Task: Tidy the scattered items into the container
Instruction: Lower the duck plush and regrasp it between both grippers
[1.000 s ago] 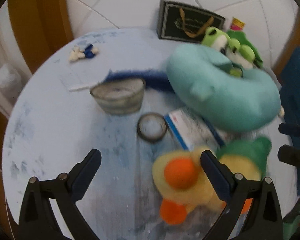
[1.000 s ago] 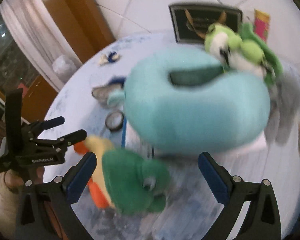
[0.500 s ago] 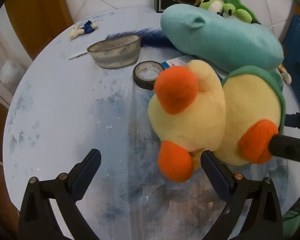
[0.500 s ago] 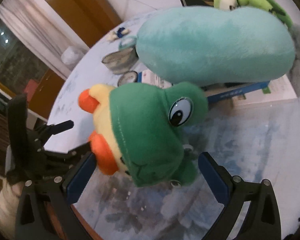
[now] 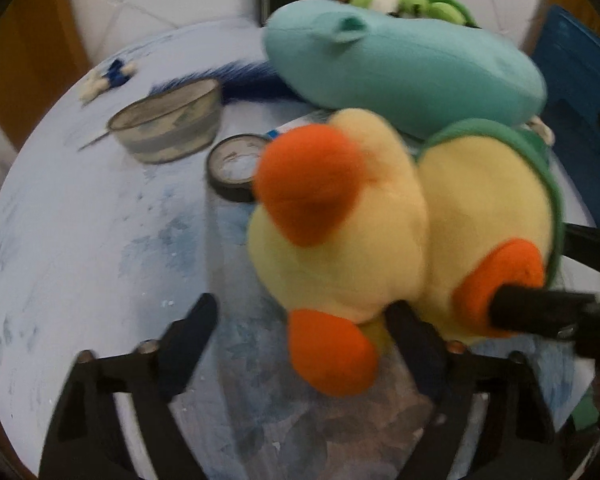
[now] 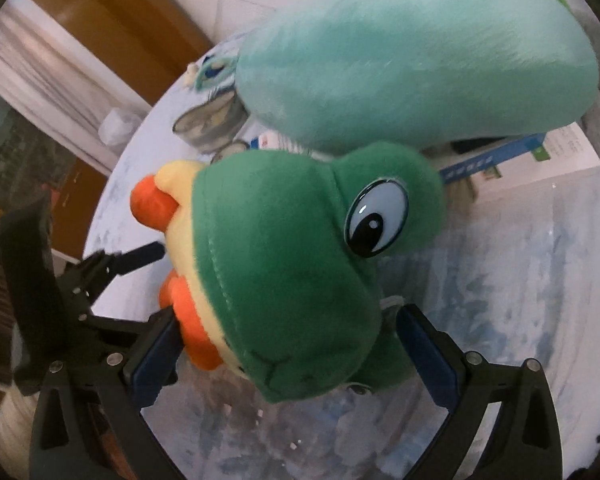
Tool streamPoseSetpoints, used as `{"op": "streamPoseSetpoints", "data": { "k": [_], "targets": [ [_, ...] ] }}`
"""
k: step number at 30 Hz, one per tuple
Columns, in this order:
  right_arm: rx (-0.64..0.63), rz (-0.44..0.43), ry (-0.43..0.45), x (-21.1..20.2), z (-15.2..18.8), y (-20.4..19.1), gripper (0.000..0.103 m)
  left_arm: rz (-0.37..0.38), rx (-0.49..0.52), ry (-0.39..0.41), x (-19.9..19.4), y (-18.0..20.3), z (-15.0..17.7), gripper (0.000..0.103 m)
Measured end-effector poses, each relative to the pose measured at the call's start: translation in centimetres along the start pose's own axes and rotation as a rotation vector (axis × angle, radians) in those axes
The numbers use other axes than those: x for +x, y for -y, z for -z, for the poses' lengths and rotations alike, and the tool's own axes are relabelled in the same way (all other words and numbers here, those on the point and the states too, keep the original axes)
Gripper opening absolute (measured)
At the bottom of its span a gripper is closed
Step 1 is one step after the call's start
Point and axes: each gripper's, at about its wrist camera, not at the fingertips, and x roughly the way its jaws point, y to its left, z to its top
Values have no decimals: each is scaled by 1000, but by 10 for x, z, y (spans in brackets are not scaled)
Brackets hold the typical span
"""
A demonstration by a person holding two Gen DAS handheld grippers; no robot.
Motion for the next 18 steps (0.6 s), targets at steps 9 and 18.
{"op": "streamPoseSetpoints", "data": {
  "k": [9,18],
  "targets": [
    [-64,132,35,13,7,-23,92,-29,99,-1,11,22,3,75],
    [-110,199,115,1,18,-27,92,-7,93,14,27,25,2,75]
  ]
}}
